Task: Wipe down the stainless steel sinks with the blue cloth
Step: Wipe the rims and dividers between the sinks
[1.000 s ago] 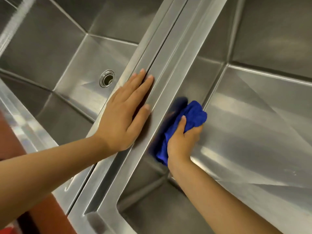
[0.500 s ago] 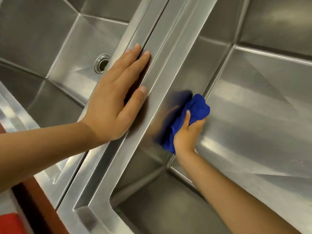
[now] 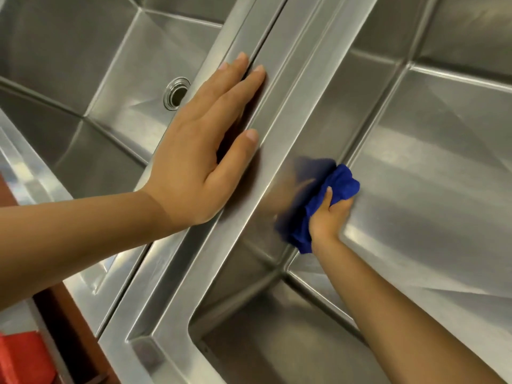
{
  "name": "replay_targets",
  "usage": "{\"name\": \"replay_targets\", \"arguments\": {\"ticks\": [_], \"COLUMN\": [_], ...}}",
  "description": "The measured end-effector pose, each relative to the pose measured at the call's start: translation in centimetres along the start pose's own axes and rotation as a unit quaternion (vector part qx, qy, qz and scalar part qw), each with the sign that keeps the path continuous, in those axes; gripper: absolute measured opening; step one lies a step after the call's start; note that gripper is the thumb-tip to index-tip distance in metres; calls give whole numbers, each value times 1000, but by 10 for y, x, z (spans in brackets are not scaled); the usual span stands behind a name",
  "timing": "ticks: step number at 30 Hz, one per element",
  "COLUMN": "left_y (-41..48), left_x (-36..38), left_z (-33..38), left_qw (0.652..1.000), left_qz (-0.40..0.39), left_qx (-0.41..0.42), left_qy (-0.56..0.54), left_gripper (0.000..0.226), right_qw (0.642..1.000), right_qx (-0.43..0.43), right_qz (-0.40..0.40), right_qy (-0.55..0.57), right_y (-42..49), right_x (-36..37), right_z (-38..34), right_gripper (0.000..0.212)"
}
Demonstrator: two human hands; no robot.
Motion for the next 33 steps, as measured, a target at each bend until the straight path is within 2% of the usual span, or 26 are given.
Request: {"name": "replay_targets", "arguments": {"ticks": [3,7,12,14,16,18,21,23,26,29,31,33], "left_y": [0,0,0,-1,-1,-1,0,-1,0,-1,-3,-3], "left_x": [0,-1,0,0,0,0,0,0,1,0,0,-1], "left_z": [0,-1,-2,-3,-3,-2,-3,-2,-2,-2,0,1], "left_qw": [1000,1000,1000,1000,1000,1000,1000,1000,1000,1000,1000,1000], "left_qz": [-2,7,8,12,13,15,15,15,18,17,16,13], "left_qx": [3,2,0,4,7,6,4,6,7,7,5,0], "left_qy": [-7,-6,-8,-8,-12,-16,-8,-4,-5,-1,1,-3], "left_gripper": [52,52,52,52,53,53,53,53,53,53,53,54], "right_qw": [998,998,997,995,986,980,974,968,974,970,963,963], "right_qx": [54,35,-17,32,127,160,139,140,107,156,201,188], "right_qz": [34,-50,-44,-44,-31,-58,-162,-197,-172,-140,-133,-156], "right_qy": [-15,10,-61,-87,-106,-99,-72,-66,-104,-124,-122,-116], "right_y": [-7,-63,-60,-53,-56,-74,-119,-131,-116,-106,-112,-129], "right_x": [0,-3,-6,-5,-7,-6,-10,-13,-13,-11,-11,-14], "right_z": [4,-2,6,19,25,13,-12,-15,-5,11,8,-12], "right_gripper": [49,51,48,50,51,47,46,42,40,53,52,47]}}
Point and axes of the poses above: each hand's wrist, its own y-axis towards the middle knuckle, its own x-axis out of the palm, z = x × y, the point moved 6 cm from there along y, towards the middle knuckle, and after that the axes turned 8 degrees about y, right-handed, at the moved point
